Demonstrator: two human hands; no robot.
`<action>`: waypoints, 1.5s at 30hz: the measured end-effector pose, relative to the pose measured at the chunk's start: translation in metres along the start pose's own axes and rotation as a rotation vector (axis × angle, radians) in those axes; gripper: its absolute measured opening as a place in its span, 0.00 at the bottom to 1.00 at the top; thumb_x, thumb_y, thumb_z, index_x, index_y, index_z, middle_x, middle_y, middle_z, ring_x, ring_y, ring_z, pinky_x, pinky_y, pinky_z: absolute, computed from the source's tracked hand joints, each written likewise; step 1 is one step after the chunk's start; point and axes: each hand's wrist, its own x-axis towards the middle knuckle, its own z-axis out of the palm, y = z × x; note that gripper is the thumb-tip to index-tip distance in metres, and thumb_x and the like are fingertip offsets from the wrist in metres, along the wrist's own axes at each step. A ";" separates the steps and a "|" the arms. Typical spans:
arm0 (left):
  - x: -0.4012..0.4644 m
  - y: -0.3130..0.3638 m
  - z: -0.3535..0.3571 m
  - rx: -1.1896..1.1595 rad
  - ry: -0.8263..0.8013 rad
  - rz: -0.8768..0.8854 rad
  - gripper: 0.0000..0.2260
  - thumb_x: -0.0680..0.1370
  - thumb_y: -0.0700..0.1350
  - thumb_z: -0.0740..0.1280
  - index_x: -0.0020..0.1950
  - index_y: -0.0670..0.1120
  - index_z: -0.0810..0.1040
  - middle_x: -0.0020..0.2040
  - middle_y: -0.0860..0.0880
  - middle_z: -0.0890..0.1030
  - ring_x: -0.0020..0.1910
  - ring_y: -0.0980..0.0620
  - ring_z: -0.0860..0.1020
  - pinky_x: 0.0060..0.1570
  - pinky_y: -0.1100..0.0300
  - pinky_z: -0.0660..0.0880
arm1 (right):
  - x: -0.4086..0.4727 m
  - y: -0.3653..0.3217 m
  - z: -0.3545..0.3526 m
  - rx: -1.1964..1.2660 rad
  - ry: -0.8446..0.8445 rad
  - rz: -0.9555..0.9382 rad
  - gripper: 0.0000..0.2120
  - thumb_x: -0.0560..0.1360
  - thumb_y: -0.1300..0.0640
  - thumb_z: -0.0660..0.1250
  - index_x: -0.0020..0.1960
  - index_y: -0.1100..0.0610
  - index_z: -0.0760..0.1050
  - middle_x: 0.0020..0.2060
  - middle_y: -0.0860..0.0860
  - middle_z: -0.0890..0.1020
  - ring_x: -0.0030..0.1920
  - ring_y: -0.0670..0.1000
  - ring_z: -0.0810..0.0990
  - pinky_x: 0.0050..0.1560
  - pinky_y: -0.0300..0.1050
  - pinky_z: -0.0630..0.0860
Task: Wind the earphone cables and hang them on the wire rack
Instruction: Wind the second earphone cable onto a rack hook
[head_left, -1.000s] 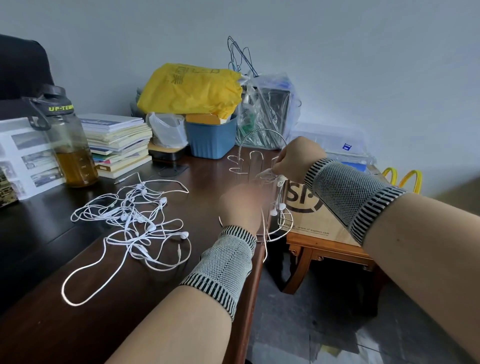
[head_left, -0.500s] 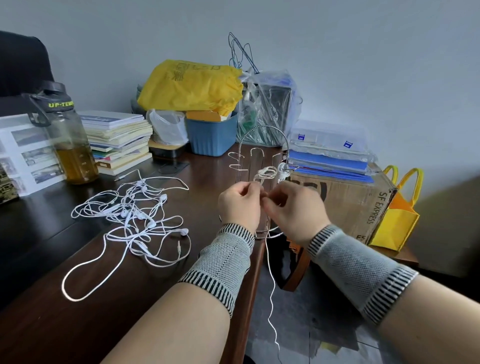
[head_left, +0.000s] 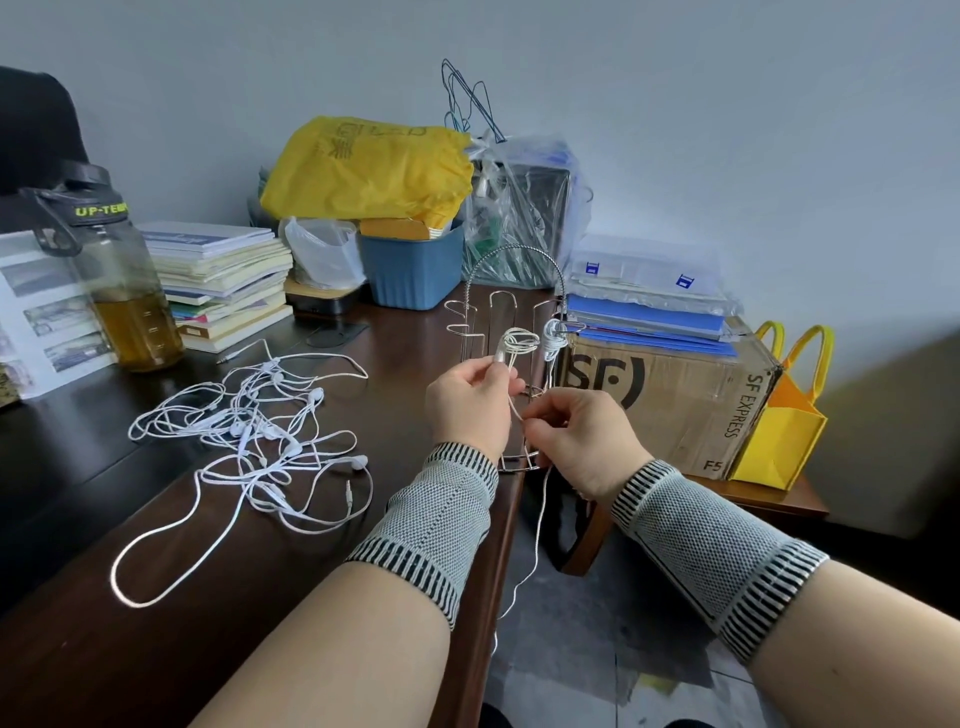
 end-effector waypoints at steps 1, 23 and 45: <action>0.000 0.000 0.000 -0.006 -0.001 0.001 0.07 0.77 0.38 0.65 0.48 0.42 0.83 0.36 0.50 0.84 0.34 0.59 0.83 0.36 0.57 0.80 | -0.001 0.000 -0.001 -0.002 -0.008 -0.003 0.03 0.72 0.61 0.69 0.39 0.56 0.79 0.30 0.51 0.81 0.29 0.48 0.77 0.39 0.47 0.79; 0.001 -0.001 0.000 -0.052 -0.071 -0.042 0.07 0.76 0.39 0.69 0.52 0.41 0.84 0.35 0.48 0.83 0.26 0.54 0.75 0.34 0.51 0.81 | 0.020 0.008 -0.029 0.003 0.351 0.102 0.08 0.72 0.57 0.70 0.34 0.53 0.77 0.31 0.48 0.81 0.35 0.49 0.80 0.43 0.48 0.80; 0.006 -0.010 0.005 0.046 -0.057 0.034 0.01 0.73 0.45 0.74 0.43 0.49 0.84 0.34 0.50 0.84 0.35 0.50 0.84 0.37 0.45 0.83 | 0.019 0.026 -0.042 -0.089 0.233 0.218 0.08 0.72 0.55 0.70 0.36 0.57 0.78 0.32 0.53 0.81 0.31 0.49 0.75 0.36 0.46 0.77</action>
